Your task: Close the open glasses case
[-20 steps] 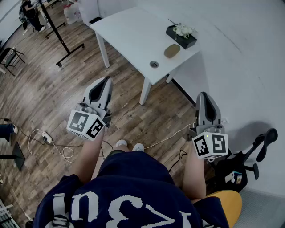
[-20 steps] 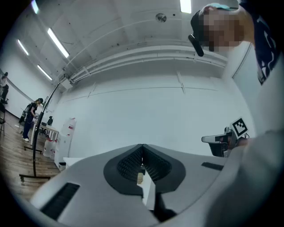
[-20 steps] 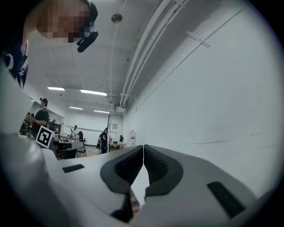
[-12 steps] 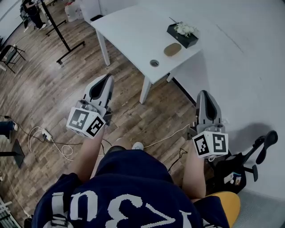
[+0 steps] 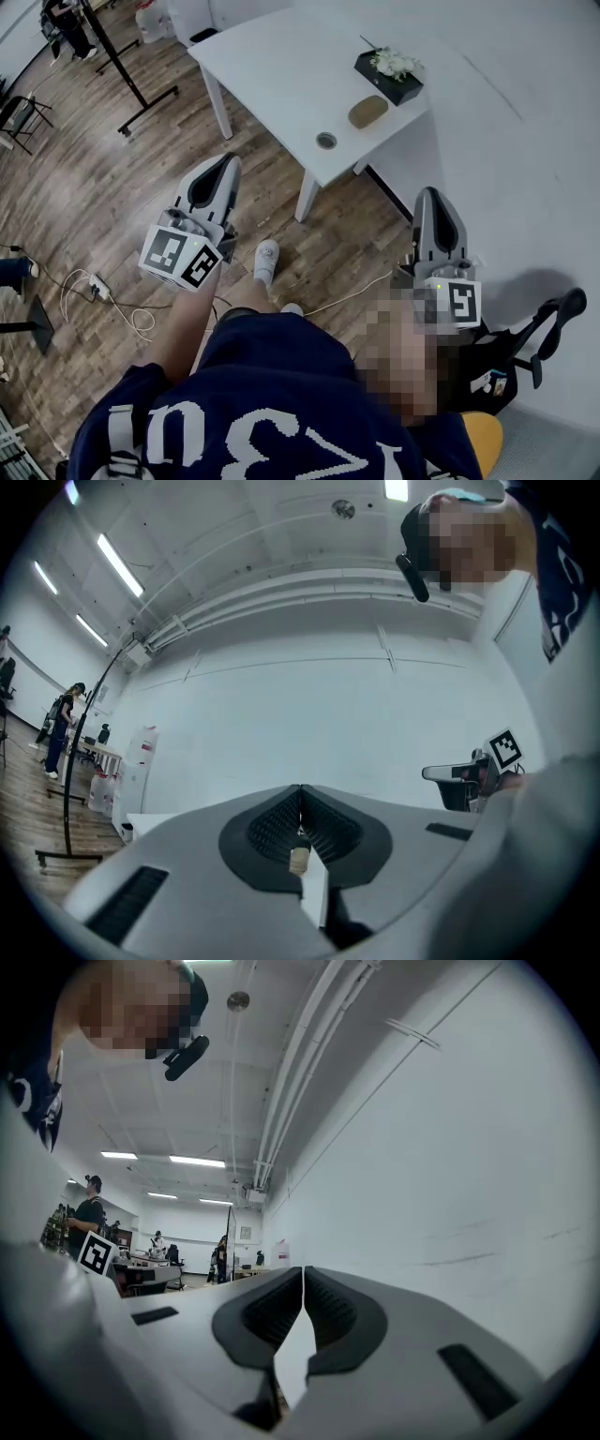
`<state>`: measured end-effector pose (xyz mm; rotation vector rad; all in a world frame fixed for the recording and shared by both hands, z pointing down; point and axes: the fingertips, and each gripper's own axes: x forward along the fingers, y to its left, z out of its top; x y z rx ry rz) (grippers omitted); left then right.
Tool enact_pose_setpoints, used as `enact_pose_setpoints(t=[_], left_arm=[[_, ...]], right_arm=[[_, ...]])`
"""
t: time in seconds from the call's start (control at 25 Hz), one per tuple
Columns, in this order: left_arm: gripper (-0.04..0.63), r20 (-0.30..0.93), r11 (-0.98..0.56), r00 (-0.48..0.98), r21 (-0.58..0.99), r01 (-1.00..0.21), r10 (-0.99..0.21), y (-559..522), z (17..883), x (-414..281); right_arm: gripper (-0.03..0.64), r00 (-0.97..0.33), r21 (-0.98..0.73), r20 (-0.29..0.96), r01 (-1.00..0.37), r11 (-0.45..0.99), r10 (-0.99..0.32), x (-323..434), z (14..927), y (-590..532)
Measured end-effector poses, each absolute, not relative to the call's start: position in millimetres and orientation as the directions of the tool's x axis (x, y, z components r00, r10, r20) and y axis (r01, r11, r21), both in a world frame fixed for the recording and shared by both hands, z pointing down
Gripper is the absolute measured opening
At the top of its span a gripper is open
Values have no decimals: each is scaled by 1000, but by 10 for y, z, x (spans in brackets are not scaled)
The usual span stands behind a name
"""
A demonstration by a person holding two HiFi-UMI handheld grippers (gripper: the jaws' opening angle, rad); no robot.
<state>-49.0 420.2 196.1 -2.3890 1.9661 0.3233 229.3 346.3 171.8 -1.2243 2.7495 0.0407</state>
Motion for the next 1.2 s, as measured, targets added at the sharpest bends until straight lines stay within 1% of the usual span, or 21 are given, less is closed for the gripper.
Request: enact_pose_setpoints(t=[0.32,0.52,0.68,0.92,1.04,1.2], left_arm=[[14,-195,-259,235,107,-960,-952,3304,1909,-824],[14,-214,-320,297,83,-944,-931,2646,1779,-1079],[14,-215,-373,351,71,-925,-911,2185,1750,-1235],[14,-206,-439,421,49,-897,-883,1702,1753,-1332],[14,-205,-456,438,48,-889,-875,1538,1788,-1341],[14,-191,-470,450,74,-879,-872,1288,1896,-1287]], right_arm=[[29,-612,-17,-138,-785,619,-779,1977,1653,2738],[29,-580,-28,-203,-802,597,-789,1717,1478,2329],[28,-568,-44,-221,-806,590,-793,1521,1456,2061],[28,-479,23,-314,-867,498,-820,1416,1312,1840],[28,-454,12,-307,-881,473,-837,1428,1329,1700],[28,-458,-10,-311,-875,484,-833,1458,1368,1510]])
